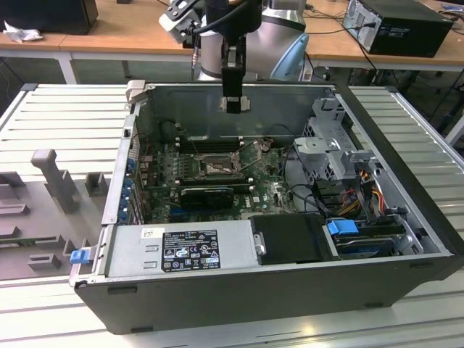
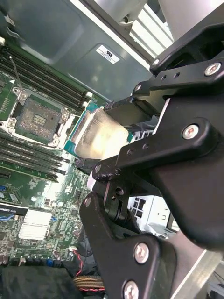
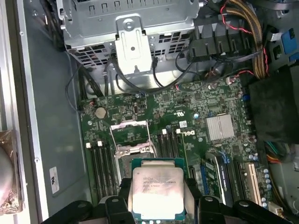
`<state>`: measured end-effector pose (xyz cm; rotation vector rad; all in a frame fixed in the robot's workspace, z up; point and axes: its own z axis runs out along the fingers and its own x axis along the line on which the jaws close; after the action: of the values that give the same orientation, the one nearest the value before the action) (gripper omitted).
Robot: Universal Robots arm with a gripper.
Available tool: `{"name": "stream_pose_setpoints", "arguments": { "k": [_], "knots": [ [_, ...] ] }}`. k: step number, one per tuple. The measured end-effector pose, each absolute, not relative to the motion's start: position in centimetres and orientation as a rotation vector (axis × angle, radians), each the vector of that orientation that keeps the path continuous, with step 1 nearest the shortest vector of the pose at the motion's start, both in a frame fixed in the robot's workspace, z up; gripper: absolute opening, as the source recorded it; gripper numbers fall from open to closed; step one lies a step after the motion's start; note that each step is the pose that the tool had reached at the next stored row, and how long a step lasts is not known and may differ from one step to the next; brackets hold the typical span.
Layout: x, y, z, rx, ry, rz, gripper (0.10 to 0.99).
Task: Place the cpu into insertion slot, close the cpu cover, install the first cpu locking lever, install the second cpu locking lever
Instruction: 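Place the cpu into insertion slot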
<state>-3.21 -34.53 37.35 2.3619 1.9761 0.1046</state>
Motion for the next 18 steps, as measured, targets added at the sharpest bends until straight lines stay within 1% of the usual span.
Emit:
{"name": "stream_pose_setpoints", "arguments": {
  "k": [18],
  "knots": [
    [-3.4,-34.5,35.0,2.315,2.027,0.087,0.525]
  ]
}}
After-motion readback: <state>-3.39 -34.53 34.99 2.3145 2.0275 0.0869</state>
